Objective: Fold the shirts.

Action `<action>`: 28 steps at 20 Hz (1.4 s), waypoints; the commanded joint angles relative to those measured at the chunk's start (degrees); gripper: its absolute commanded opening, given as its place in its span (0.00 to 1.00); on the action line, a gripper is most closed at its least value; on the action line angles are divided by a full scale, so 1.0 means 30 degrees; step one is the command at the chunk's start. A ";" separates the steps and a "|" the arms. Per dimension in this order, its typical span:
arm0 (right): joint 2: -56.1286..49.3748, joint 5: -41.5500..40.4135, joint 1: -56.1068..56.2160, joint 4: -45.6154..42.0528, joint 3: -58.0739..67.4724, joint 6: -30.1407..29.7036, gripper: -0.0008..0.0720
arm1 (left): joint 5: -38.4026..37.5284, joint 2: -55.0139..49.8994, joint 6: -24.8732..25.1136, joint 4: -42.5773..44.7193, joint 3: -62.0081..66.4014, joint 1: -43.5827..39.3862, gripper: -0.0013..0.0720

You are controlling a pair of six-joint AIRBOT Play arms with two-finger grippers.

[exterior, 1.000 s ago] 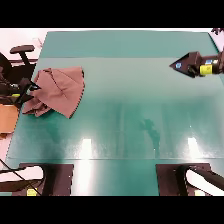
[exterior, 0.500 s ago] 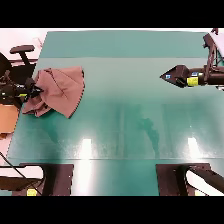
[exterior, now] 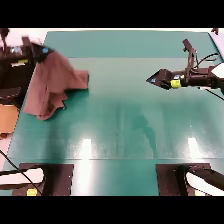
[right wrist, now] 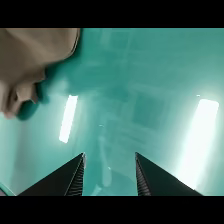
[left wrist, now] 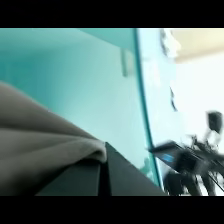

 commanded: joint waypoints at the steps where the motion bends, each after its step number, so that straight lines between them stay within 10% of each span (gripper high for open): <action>1: -0.0255 -0.0182 0.0270 -0.0015 -0.0007 0.0044 0.54 | 0.0568 0.0444 -0.0415 -0.0896 0.3825 -0.4452 0.04; 10: 0.0364 0.1712 -0.2754 -0.0736 -0.0015 -0.0299 0.54 | 0.1166 0.0342 -0.0197 0.1508 0.4998 -1.1795 0.04; 15: 0.0350 0.3461 -0.5144 -0.0714 -0.1144 -0.1428 0.57 | -0.3177 0.0474 -0.2331 0.8502 0.4998 -1.0950 0.04; 17: 0.0328 0.3854 -0.5865 -0.0707 -0.2594 -0.1931 0.89 | -0.4444 0.0699 -0.3738 1.3529 0.4750 -1.0316 0.04; 19: 0.0153 0.3825 -0.6003 -0.0692 -0.4320 -0.2331 0.89 | -0.4962 0.0852 -0.4626 1.6626 0.4116 -0.9639 0.04; 28: -0.4801 -0.0080 -0.0211 0.1282 -0.7067 -0.3060 0.88 | -0.5843 0.0860 -0.5078 1.7267 0.3286 -0.9151 0.04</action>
